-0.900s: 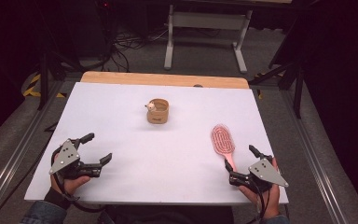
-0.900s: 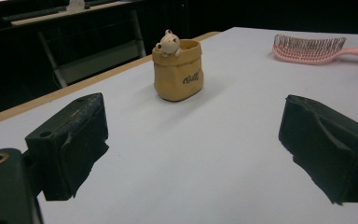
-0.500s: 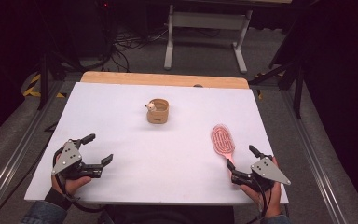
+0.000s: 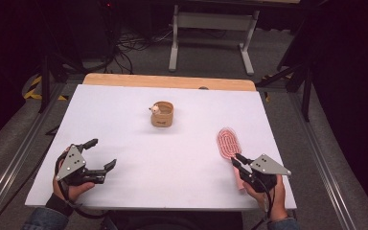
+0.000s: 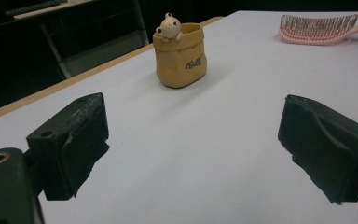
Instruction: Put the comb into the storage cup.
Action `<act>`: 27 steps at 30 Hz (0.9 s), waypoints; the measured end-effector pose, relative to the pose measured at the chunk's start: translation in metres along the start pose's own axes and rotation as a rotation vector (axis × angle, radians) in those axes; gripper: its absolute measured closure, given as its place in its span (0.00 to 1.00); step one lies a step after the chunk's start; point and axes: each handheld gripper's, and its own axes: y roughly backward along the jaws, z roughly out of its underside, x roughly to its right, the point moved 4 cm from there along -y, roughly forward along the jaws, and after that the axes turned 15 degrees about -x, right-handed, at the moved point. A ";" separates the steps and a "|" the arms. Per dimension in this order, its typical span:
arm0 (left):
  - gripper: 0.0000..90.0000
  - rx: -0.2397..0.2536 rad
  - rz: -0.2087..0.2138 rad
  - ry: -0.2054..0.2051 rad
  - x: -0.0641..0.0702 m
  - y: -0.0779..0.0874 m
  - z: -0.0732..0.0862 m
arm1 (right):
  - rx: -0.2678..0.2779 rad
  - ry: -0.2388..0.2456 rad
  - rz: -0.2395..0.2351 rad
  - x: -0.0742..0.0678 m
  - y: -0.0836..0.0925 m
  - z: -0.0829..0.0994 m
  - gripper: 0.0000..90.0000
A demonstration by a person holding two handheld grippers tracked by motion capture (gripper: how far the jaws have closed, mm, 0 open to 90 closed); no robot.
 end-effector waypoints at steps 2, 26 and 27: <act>0.11 -0.004 -0.001 -0.005 -0.001 0.000 0.000 | -0.017 0.012 -0.028 -0.001 -0.003 -0.001 0.98; 0.11 -0.035 0.017 -0.040 0.005 -0.004 0.002 | -0.329 0.168 -0.163 -0.019 -0.030 0.020 1.00; 0.11 -0.036 0.016 -0.041 0.005 -0.004 0.002 | -0.342 0.166 -0.163 -0.018 -0.030 0.022 1.00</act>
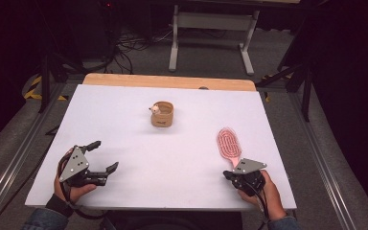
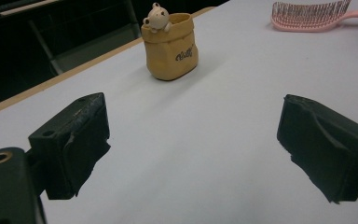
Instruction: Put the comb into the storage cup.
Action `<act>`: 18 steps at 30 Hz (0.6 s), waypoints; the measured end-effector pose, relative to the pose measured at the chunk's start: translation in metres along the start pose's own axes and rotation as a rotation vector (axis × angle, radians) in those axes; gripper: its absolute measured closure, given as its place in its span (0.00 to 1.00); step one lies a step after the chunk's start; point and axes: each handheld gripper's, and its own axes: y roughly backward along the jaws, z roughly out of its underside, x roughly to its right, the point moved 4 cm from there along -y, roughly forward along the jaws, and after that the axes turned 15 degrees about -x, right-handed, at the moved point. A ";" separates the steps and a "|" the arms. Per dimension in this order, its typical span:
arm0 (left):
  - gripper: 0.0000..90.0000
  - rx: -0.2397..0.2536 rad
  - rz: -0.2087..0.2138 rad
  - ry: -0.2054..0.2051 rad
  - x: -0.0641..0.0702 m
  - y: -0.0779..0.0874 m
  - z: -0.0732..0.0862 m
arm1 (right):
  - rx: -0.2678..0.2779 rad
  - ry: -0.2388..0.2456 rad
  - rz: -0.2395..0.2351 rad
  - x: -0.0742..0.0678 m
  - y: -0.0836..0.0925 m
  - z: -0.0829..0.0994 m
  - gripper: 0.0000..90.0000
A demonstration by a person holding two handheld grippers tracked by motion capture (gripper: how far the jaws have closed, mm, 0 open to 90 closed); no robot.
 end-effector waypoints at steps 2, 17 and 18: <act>0.11 -0.002 0.003 0.000 0.000 0.000 0.000 | -0.024 -0.008 0.010 0.001 -0.001 0.003 1.00; 0.12 0.011 0.003 0.012 0.000 0.001 0.000 | -0.064 -0.108 0.117 0.023 0.005 0.017 0.99; 0.12 0.010 0.002 0.011 0.000 0.001 0.000 | -0.069 -0.108 0.126 0.023 0.005 0.017 1.00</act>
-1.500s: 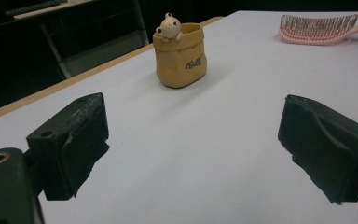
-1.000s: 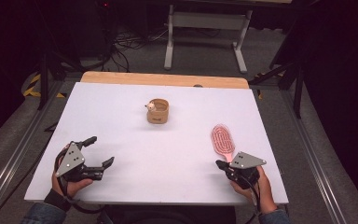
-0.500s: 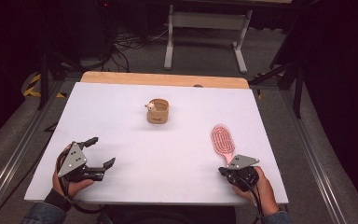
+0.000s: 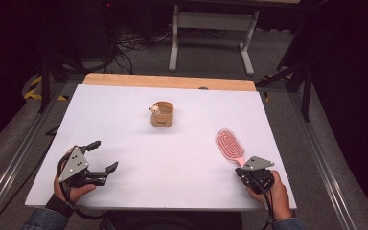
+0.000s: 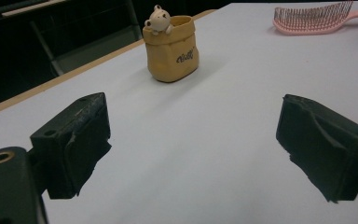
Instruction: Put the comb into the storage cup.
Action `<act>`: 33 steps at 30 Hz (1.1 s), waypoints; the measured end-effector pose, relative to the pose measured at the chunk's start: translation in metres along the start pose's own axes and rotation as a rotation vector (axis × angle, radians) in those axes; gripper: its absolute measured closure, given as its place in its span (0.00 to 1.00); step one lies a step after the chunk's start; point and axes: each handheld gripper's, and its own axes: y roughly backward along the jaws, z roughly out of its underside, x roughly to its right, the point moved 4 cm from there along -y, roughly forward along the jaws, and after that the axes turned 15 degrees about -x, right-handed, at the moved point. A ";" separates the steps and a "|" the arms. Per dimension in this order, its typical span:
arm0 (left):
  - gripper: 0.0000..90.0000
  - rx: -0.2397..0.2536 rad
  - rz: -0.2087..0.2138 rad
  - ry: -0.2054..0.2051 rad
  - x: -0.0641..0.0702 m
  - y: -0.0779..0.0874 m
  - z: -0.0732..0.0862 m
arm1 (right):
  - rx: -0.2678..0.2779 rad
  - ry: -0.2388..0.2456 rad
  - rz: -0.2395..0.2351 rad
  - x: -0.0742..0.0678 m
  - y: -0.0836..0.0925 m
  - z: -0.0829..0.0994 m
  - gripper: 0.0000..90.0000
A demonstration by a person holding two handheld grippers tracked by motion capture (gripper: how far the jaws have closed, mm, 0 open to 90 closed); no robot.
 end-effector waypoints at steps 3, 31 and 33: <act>0.12 -0.002 0.000 0.002 0.000 0.000 0.000 | 0.000 -0.014 0.002 0.003 0.000 0.002 0.99; 0.13 0.010 -0.019 0.029 -0.005 0.000 0.001 | 0.196 -0.103 0.022 0.010 0.018 -0.002 0.71; 0.13 0.011 -0.024 0.028 -0.005 0.000 0.001 | 0.217 -0.091 0.023 0.009 0.019 -0.004 0.64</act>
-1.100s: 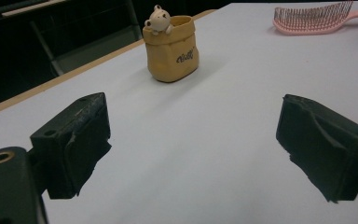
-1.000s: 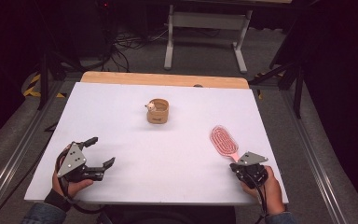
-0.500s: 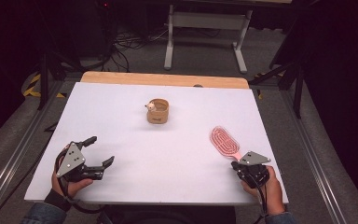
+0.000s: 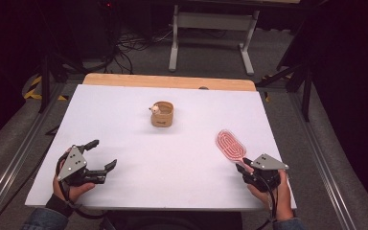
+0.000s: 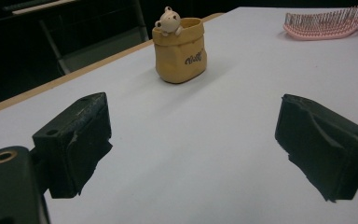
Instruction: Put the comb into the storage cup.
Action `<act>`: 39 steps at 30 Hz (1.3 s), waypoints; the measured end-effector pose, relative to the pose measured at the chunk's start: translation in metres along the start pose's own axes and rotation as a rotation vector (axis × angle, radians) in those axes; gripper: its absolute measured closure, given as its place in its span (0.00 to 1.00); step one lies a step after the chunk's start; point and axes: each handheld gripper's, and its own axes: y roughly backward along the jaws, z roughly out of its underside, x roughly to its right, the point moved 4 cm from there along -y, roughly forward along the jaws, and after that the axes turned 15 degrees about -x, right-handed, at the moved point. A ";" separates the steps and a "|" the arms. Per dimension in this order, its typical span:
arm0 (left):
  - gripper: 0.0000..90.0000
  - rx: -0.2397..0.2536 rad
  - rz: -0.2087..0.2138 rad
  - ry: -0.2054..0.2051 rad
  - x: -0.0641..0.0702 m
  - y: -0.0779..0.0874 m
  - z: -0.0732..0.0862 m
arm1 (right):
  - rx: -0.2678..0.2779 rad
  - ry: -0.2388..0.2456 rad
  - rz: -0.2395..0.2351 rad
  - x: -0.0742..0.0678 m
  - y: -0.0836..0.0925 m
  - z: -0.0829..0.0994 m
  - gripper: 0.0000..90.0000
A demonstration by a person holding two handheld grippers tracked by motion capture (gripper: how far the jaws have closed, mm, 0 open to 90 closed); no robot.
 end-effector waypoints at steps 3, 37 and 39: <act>0.12 0.000 0.005 -0.001 0.000 0.000 0.000 | 0.015 -0.003 0.023 -0.001 0.000 -0.002 0.52; 0.13 -0.028 0.024 -0.016 0.004 -0.006 0.002 | -0.232 -0.121 0.007 0.048 -0.017 -0.006 0.16; 0.13 -0.034 0.022 -0.019 0.004 -0.006 0.002 | -0.275 -0.115 -0.001 0.050 -0.022 -0.006 0.19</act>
